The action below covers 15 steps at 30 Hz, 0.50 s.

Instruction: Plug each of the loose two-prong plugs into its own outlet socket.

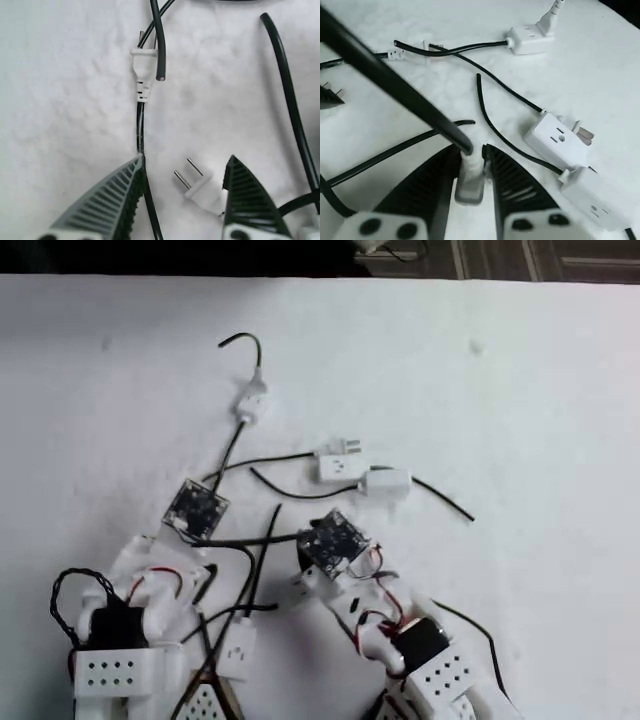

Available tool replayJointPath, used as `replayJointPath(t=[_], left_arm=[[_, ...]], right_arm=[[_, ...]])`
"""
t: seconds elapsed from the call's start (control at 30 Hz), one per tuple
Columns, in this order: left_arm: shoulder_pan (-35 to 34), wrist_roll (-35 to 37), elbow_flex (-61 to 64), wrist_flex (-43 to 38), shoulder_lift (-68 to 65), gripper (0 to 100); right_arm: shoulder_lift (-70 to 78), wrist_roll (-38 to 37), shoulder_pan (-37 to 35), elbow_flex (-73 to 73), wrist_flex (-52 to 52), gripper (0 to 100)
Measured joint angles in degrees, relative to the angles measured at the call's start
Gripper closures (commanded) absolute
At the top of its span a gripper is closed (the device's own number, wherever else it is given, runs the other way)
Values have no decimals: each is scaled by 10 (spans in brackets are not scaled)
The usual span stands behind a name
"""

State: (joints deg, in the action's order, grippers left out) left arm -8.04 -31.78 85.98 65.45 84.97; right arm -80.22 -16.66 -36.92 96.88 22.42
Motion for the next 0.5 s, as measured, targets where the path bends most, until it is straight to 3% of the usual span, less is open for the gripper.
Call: replayJointPath(t=[0.2, 0.3, 0.5], left_arm=[[-14, 0, 0, 0, 0, 736], [-16, 0, 0, 0, 0, 736], [-17, 0, -41, 29, 0, 736]], right_arm=[[1, 12, 4, -7, -6, 982], [1, 69, 43, -34, 27, 982], [1, 210, 134, -153, 188, 982]])
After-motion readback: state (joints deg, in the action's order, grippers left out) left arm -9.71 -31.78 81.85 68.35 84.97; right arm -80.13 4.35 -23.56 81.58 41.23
